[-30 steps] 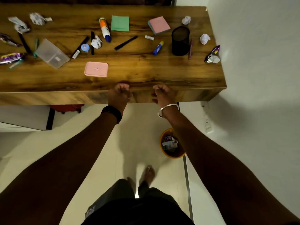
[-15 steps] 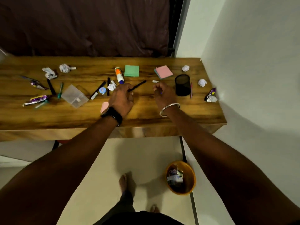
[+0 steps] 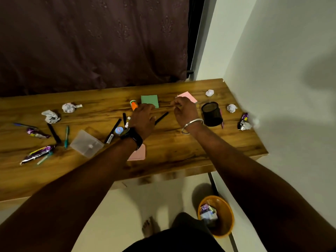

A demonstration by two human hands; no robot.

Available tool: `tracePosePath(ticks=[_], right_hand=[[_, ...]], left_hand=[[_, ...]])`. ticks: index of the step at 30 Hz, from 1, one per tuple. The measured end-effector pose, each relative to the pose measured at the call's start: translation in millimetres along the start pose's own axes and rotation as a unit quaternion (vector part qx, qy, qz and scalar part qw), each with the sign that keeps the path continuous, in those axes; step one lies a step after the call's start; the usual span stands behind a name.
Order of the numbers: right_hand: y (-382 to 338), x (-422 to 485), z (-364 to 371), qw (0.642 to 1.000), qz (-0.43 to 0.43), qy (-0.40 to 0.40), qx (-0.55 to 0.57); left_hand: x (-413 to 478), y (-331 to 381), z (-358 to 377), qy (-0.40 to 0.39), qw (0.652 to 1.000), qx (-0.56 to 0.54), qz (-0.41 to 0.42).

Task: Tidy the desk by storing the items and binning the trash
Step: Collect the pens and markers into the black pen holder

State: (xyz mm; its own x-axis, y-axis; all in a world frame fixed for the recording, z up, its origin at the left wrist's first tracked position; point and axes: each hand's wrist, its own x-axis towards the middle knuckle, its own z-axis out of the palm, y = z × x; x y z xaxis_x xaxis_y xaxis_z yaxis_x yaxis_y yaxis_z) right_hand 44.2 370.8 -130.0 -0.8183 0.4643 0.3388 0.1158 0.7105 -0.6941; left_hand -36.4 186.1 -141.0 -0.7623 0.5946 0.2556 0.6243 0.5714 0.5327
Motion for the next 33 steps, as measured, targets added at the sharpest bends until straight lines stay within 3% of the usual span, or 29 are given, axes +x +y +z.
tracePosePath(ticks=[11, 15, 17, 20, 23, 27, 33], right_hand=[[55.4, 32.6, 11.4, 0.996, 0.070, -0.045, -0.018], [80.2, 46.6, 7.9, 0.989, 0.099, -0.065, -0.092], [94.0, 50.6, 2.9, 0.978, 0.136, -0.055, -0.151], [117.4, 58.5, -12.7, 0.946, 0.207, -0.003, -0.251], [138.1, 60.1, -34.6, 0.929, 0.294, 0.026, -0.222], [164.5, 53.7, -58.2, 0.926, 0.354, 0.021, -0.129], [181.3, 37.5, -69.3, 0.923, 0.384, 0.009, -0.029]], left_hand=[[50.9, -20.9, 56.8, -0.112, 0.989, 0.060, -0.079], [69.3, -13.2, 78.3, -0.132, 0.984, 0.077, -0.087], [76.7, -5.8, 90.1, -0.133, 0.985, 0.062, -0.086], [87.0, 18.2, 110.8, -0.114, 0.983, -0.061, -0.128], [97.0, 51.0, 135.4, -0.141, 0.956, -0.183, -0.183], [109.6, 92.9, 163.8, -0.178, 0.851, -0.391, -0.301], [123.0, 121.7, 198.4, -0.237, 0.795, -0.446, -0.335]])
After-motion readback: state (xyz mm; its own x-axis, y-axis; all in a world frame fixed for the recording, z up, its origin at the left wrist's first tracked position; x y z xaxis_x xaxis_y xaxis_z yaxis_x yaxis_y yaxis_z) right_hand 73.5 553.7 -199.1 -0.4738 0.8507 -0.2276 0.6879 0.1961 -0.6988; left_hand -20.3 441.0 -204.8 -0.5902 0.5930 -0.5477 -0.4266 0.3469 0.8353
